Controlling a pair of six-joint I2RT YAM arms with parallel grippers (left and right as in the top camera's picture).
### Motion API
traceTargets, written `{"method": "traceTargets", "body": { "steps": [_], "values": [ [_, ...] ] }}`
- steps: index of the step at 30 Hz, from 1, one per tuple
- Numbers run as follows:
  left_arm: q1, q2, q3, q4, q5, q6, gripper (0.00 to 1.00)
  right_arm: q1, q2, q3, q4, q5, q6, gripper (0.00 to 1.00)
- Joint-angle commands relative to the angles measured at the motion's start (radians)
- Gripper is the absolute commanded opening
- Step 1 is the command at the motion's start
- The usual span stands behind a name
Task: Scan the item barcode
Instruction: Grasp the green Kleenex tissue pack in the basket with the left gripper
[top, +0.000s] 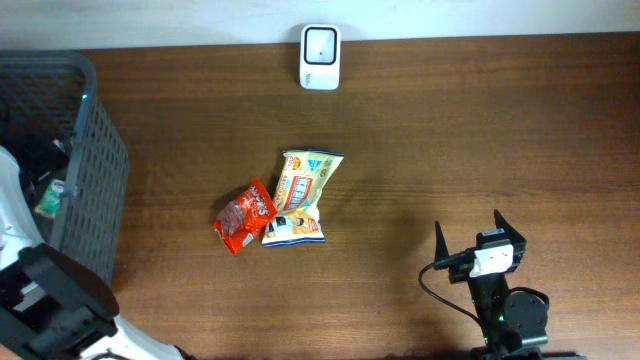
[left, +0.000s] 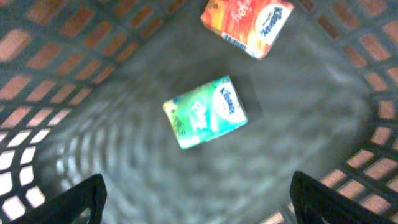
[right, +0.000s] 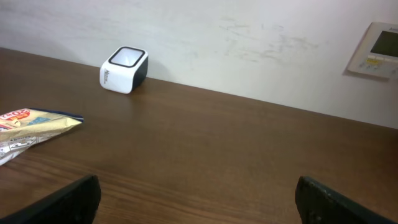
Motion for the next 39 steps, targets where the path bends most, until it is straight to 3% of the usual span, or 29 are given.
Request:
{"method": "traceTargets", "body": {
  "steps": [1,7,10,17,22,23,27,29,32,36,39],
  "values": [
    [0.011,0.014,-0.097,0.068,0.013,0.165,0.93,0.008,-0.006,-0.005,-0.004,0.008,0.007,0.99],
    [0.048,0.014,-0.311,0.327,0.12,0.475,0.96,0.008,-0.006,-0.005,-0.004,0.008,0.007,0.99],
    [0.072,0.014,-0.37,0.449,0.128,0.504,1.0,0.008,-0.006,-0.005,-0.004,0.008,0.007,0.99],
    [0.091,0.103,-0.372,0.513,0.209,0.671,1.0,0.008,-0.006,-0.005,-0.004,0.008,0.007,0.99],
    [0.091,0.158,-0.371,0.561,0.21,0.671,0.97,0.008,-0.006,-0.005,-0.004,0.008,0.007,0.99],
    [0.091,0.161,-0.372,0.566,0.209,0.671,0.92,0.008,-0.006,-0.005,-0.004,0.008,0.007,0.99],
    [0.091,0.161,-0.372,0.571,0.21,0.667,0.37,0.008,-0.006,-0.005,-0.004,0.008,0.007,0.99],
    [0.091,0.161,-0.372,0.565,0.21,0.654,0.18,0.008,-0.006,-0.005,-0.004,0.008,0.007,0.99],
    [0.091,0.161,-0.372,0.561,0.21,0.591,0.05,0.008,-0.006,-0.005,-0.004,0.008,0.007,0.99],
    [0.089,0.148,-0.371,0.553,0.211,0.571,0.01,0.008,-0.006,-0.005,-0.004,0.008,0.007,0.99],
    [0.086,0.094,-0.362,0.558,0.219,0.487,0.0,0.008,-0.006,-0.005,-0.004,0.008,0.007,0.99]
  ]
}}
